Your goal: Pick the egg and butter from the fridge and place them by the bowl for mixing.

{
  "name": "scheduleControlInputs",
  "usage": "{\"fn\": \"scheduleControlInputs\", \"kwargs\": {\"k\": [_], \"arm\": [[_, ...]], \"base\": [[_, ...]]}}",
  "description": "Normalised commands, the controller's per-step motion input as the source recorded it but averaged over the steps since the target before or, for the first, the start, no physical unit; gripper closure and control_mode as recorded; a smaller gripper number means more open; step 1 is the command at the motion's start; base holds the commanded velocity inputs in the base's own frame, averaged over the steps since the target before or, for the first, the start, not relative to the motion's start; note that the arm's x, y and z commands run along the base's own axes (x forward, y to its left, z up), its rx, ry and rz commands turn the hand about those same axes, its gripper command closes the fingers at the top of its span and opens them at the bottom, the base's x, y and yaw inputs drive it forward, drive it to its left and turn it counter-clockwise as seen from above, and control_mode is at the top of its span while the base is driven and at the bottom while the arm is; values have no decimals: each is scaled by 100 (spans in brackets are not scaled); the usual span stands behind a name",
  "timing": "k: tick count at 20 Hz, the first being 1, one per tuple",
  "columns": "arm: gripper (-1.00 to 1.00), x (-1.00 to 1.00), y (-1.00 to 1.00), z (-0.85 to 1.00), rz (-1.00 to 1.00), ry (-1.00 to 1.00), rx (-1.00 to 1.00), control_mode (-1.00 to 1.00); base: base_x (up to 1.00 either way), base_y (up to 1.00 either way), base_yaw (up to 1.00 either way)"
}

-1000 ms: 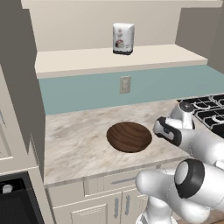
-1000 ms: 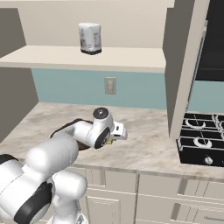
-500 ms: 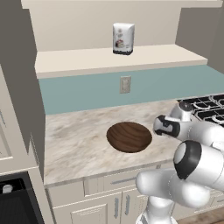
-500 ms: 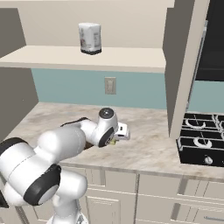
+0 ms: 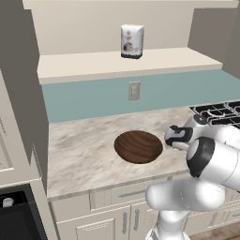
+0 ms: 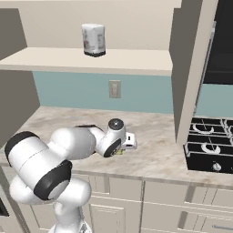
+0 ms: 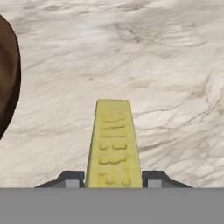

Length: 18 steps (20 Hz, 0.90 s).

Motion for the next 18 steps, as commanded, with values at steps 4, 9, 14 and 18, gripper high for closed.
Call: {"fn": "scheduleControlInputs", "kwargs": {"k": [4,9,14,18], "arm": [[100,15,0,-15,7,0,8,-100],[100,17,0,-11,5,0,8,-100],[100,15,0,-13,2,0,4,-100],[100,14,3,-15,0,0,3,-100]], "base": [[0,0,0],[0,0,0],[0,0,0],[0,0,0]]}}
